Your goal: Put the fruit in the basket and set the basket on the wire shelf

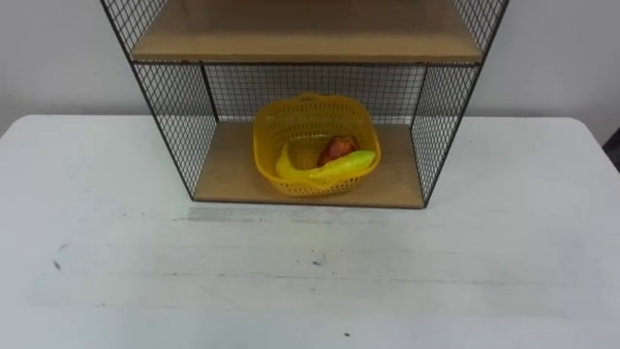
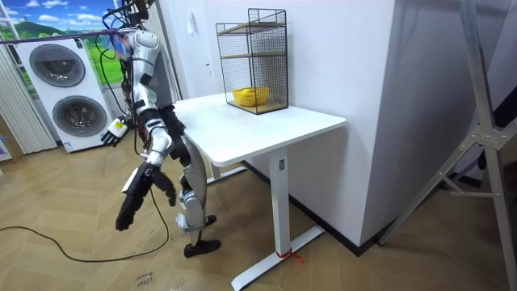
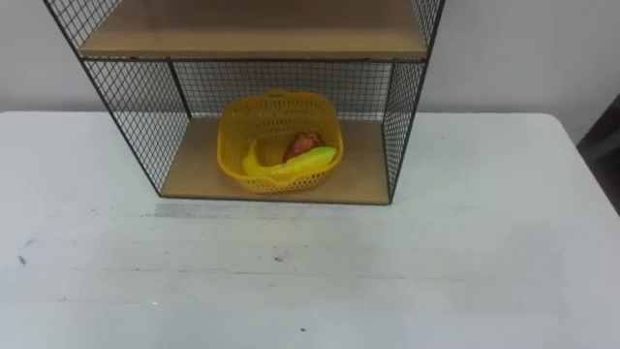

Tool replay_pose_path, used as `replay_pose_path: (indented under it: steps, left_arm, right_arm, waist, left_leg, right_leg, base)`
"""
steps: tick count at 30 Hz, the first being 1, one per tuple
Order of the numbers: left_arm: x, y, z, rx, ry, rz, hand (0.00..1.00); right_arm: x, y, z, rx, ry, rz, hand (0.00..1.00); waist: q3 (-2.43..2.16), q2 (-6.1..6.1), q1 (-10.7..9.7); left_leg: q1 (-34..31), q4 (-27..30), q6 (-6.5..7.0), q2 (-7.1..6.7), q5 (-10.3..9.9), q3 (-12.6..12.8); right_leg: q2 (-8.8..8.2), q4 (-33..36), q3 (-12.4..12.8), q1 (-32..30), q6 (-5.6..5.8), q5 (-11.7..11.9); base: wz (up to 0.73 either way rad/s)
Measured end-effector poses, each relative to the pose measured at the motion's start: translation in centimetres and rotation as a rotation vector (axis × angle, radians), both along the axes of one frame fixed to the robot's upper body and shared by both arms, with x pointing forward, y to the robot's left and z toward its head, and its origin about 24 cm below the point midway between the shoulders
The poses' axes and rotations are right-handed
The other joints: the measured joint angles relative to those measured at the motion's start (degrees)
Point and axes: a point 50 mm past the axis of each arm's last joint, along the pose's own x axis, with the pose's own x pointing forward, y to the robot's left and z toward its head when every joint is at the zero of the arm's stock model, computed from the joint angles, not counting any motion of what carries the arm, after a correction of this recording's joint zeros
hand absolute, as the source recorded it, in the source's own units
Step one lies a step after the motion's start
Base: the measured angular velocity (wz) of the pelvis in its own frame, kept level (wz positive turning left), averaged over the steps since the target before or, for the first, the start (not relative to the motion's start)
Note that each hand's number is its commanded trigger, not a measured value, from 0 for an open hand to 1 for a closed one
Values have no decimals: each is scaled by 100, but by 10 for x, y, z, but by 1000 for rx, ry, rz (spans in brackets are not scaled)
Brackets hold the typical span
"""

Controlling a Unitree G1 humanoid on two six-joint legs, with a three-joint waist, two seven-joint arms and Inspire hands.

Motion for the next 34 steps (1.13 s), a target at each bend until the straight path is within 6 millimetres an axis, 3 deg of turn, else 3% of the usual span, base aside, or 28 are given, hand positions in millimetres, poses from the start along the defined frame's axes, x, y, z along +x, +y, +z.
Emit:
replay_pose_path:
  steps: [4, 7, 9, 12, 16, 18, 19, 20, 22, 26, 29, 34]
  left_arm:
    - [-4, -30, -21, -179, 45, -193, 0]
    - [8, -40, -33, -359, 99, -576, 0]
    - [25, -44, -42, -495, 134, -928, 0]
    - [57, -50, -52, -631, 171, -1327, 0]
    - [102, -59, -62, -725, 225, -1705, 0]
    - [131, -64, -64, -702, 261, -1872, 0]
    - [138, -65, -64, -694, 264, -1903, 0]
    - [144, -67, -64, -685, 269, -1947, 0]
    - [150, -70, -65, -699, 256, -1985, 0]
    - [156, -77, -67, -735, 229, -2057, 0]
    - [161, -80, -67, -741, 208, -2086, 0]
    - [157, -80, -68, -747, 195, -2089, 0]
  right_arm:
    - [10, 23, -22, 181, 9, 185, 0]
    - [28, 34, -34, 352, 48, 527, 0]
    - [52, 36, -42, 474, 65, 856, 0]
    - [85, 40, -49, 576, 57, 1168, 0]
    - [111, 46, -53, 658, 38, 1385, 0]
    - [120, 53, -55, 706, 51, 1491, 0]
    - [122, 54, -56, 713, 50, 1512, 0]
    - [126, 56, -56, 720, 37, 1540, 0]
    - [130, 61, -58, 745, 30, 1592, 0]
    - [140, 70, -60, 778, 11, 1681, 0]
    - [146, 71, -60, 780, -9, 1701, 0]
    - [139, 71, -60, 786, -38, 1694, 0]
  waist:
    - [-3, -26, -84]
    - [6, -74, -91]
    - [15, -91, -85]
    - [30, -116, -123]
    - [39, -126, -263]
    - [83, -116, -267]
    - [88, -108, -257]
    - [127, -101, -252]
    - [163, -112, -250]
    - [161, -129, -279]
    - [183, -166, -321]
    - [160, -147, -370]
  left_leg:
    - [148, -45, -1, 7, 1, 67]
    - [296, -64, 0, 13, 0, 102]
    - [393, -113, 0, 11, 0, 103]
    - [484, -137, 0, 9, 1, 81]
    - [479, -135, -1, 6, 2, 46]
    - [485, -135, -22, 13, 20, 53]
    - [485, -136, -63, 17, 48, 54]
    - [487, -137, -63, 26, 57, 71]
    - [461, -133, -34, 34, 77, 68]
    - [394, -134, -16, 6, 102, 65]
    - [375, -143, -18, 7, 112, 58]
    - [395, -144, -20, 11, 114, 49]
  right_leg:
    - [2, -4, 72, 97, 9, 11]
    - [17, -36, 115, 239, 9, 27]
    - [44, -160, 135, 357, 1, 95]
    - [62, -281, 112, 500, 8, 148]
    - [69, -325, 70, 535, 35, 194]
    - [96, -380, 114, 529, 19, 227]
    - [109, -414, 132, 524, 15, 244]
    - [125, -426, 154, 511, 6, 259]
    - [136, -446, 148, 503, -12, 268]
    - [169, -500, 153, 436, -9, 298]
    - [171, -515, 144, 427, 2, 305]
    - [177, -513, 187, 438, 4, 315]
  base:
    - [-9]
    - [-6]
    - [-5]
    - [4]
    - [5]
    - [-10]
    - [-18]
    - [-21]
    - [-13]
    - [2]
    - [5]
    - [-1]
